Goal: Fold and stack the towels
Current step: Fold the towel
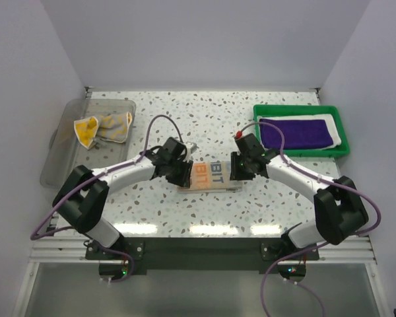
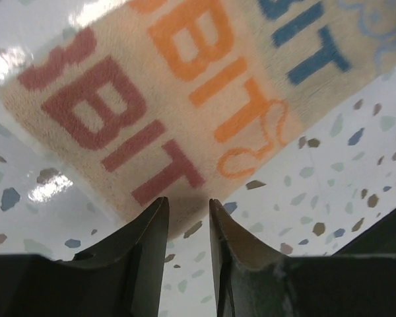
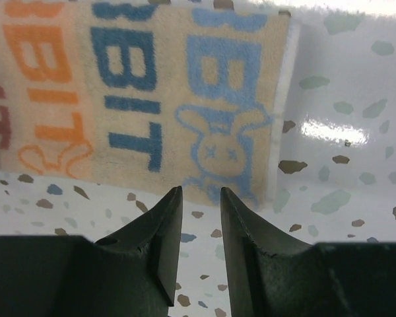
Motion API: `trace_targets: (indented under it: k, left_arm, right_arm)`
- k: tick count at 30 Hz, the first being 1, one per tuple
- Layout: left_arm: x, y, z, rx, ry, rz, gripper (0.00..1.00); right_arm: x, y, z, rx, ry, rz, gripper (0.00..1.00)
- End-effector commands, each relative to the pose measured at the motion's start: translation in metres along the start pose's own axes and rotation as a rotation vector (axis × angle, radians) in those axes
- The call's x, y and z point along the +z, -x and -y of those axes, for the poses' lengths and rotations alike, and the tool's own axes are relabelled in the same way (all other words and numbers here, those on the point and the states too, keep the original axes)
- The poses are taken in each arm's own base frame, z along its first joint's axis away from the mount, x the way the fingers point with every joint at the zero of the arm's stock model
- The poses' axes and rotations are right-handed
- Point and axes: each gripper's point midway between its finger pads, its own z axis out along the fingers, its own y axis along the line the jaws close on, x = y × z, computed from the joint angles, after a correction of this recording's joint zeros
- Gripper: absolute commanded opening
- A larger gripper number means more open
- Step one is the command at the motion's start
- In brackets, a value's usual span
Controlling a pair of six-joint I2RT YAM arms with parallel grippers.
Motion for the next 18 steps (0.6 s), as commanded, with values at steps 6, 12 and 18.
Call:
trace_targets:
  k: [6,12,18]
  left_arm:
    - [0.025,-0.057,-0.039,-0.036,0.121,-0.093,0.33]
    - [0.024,-0.063,-0.061,-0.088,0.240,-0.087,0.23]
    - [0.001,-0.043,-0.082,-0.109,0.322,-0.019,0.41]
  right_arm:
    - [0.039,-0.035,0.018,0.085,-0.019,-0.004,0.32]
    - [0.044,-0.047,0.028,0.077,-0.052,-0.026,0.31]
    - [0.030,-0.035,0.030,0.038,-0.091,-0.024,0.35]
